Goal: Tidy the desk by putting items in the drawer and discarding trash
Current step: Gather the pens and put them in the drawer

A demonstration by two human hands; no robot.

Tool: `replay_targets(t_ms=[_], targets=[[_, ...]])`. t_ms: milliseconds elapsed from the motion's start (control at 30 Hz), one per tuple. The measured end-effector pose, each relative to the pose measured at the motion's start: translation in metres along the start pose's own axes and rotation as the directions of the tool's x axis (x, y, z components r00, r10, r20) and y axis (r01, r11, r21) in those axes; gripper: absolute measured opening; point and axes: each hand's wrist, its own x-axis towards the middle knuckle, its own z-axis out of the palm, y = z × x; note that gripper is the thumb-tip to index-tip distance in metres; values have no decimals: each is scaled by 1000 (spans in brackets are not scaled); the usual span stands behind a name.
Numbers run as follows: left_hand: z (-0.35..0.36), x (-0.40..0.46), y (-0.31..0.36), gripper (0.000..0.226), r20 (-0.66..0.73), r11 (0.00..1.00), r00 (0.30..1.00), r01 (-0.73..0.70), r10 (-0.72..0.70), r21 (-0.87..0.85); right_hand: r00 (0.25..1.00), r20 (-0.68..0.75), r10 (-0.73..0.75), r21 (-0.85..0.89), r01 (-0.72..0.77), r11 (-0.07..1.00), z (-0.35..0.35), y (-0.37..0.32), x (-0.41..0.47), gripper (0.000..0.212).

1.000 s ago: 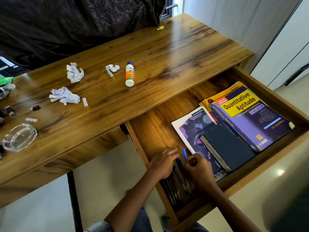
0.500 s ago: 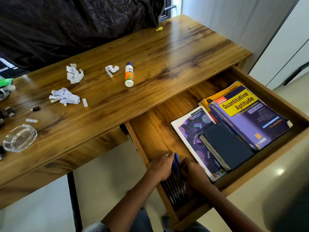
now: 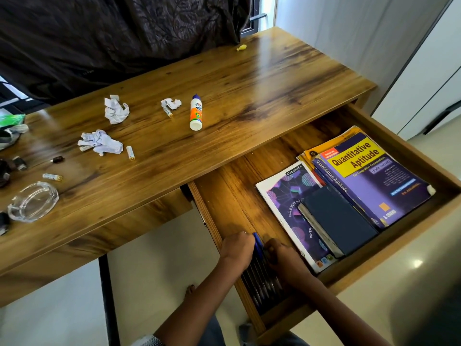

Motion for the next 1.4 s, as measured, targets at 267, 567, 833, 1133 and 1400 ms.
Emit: replay_targets(t_ms=[267, 567, 833, 1133, 1400], targets=[[3, 2, -1, 39, -43, 998, 999, -16, 13, -67, 1000, 24, 9, -15, -9, 1000, 2, 0, -3, 45], [3, -1, 2, 33, -69, 997, 998, -1, -4, -76, 995, -36, 97, -47, -98, 994, 3, 0, -5, 40], [8, 2, 4, 49, -111, 996, 992, 46, -54, -72, 981, -110, 161, -33, -166, 986, 1, 1, -3, 39], [20, 1, 1, 30, -184, 987, 969, -162, 162, 16, 978, -136, 161, -77, -172, 982, 2, 7, 1, 18], [24, 1, 0, 26, -241, 994, 964, -111, 110, 9, 983, -60, 172, -39, -174, 984, 7, 12, -1, 23]])
